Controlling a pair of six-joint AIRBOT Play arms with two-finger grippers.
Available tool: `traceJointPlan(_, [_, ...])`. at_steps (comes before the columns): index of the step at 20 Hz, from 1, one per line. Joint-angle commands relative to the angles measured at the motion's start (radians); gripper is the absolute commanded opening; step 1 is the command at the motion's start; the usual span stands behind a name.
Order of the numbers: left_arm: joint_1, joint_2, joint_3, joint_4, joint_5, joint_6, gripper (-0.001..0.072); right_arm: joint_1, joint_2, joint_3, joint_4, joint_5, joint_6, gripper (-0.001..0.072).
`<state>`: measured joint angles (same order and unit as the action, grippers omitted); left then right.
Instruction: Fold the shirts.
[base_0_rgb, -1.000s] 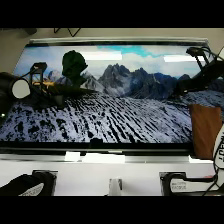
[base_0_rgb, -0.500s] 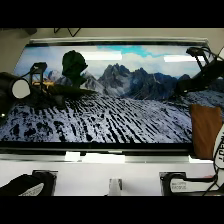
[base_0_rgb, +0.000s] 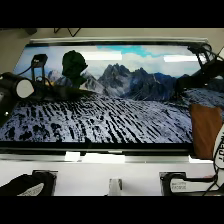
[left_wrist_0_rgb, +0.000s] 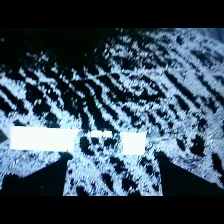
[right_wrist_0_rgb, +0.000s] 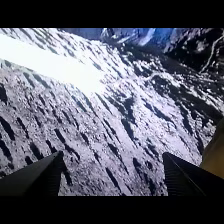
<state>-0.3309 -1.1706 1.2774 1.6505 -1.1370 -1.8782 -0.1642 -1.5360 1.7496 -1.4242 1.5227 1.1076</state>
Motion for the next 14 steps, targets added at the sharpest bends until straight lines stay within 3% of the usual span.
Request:
traceJointPlan(1, [0.0,-0.015,0.0,-0.02,0.239,-0.004,0.0677,0.0,0.001,0.0,0.005,-0.078,0.0,0.0674])
traceJointPlan(4, [0.0,-0.036,0.0,-0.017,0.501,-0.001,0.0671,0.0,0.001,0.0,0.005,-0.158,0.0,0.0674])
traceJointPlan(6, [0.008,-0.085,0.0,-0.002,0.684,0.013,0.0413,0.0,0.001,0.0,0.01,-0.206,0.0,0.0674])
traceJointPlan(7, [0.032,-0.135,0.009,-0.011,0.738,0.006,0.0422,0.0,0.001,0.0,0.013,-0.217,0.0,0.0674])
traceJointPlan(9, [0.134,-0.298,0.12,-0.125,0.605,0.02,0.0487,0.0,-0.002,0.0,0.031,-0.222,0.0,0.0674])
traceJointPlan(10, [0.2,-0.404,0.215,-0.194,0.517,0.057,0.0611,0.001,-0.002,0.0,0.045,-0.22,0.0,0.0674])
traceJointPlan(11, [0.262,-0.502,0.317,-0.269,0.433,0.06,0.0664,0.001,-0.002,0.0,0.06,-0.215,0.0,0.0674])
traceJointPlan(14, [0.426,-0.752,0.574,-0.581,0.223,0.06,0.0689,0.001,-0.002,0.0,0.101,-0.204,0.0,0.0674])
